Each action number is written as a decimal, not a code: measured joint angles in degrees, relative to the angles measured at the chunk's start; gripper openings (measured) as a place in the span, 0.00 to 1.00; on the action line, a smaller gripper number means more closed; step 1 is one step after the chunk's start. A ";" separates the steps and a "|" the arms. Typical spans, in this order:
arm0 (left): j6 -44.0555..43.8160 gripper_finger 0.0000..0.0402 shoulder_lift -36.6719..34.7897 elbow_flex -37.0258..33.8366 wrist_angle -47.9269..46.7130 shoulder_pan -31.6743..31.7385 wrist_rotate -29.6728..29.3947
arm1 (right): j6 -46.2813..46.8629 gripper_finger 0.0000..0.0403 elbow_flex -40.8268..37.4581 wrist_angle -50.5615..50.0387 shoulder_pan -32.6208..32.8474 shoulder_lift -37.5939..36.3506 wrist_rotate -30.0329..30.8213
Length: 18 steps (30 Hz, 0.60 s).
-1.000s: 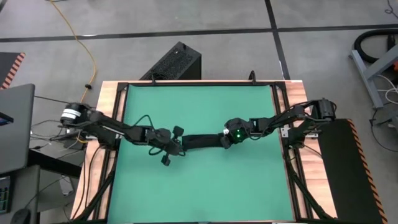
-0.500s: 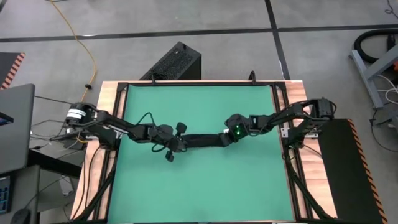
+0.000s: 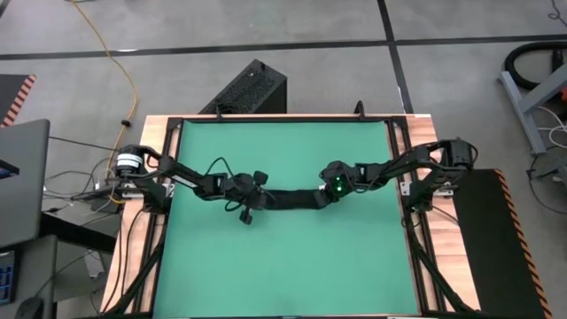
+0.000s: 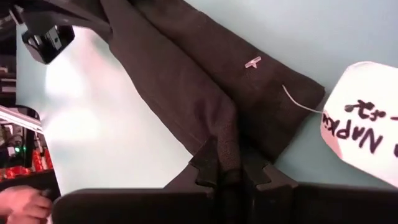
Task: Roll towel
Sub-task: Roll the black towel
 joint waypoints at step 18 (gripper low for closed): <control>-5.89 0.00 0.05 0.04 -6.53 3.94 3.88 | -10.09 0.32 -0.09 -2.56 -0.48 -9.86 10.81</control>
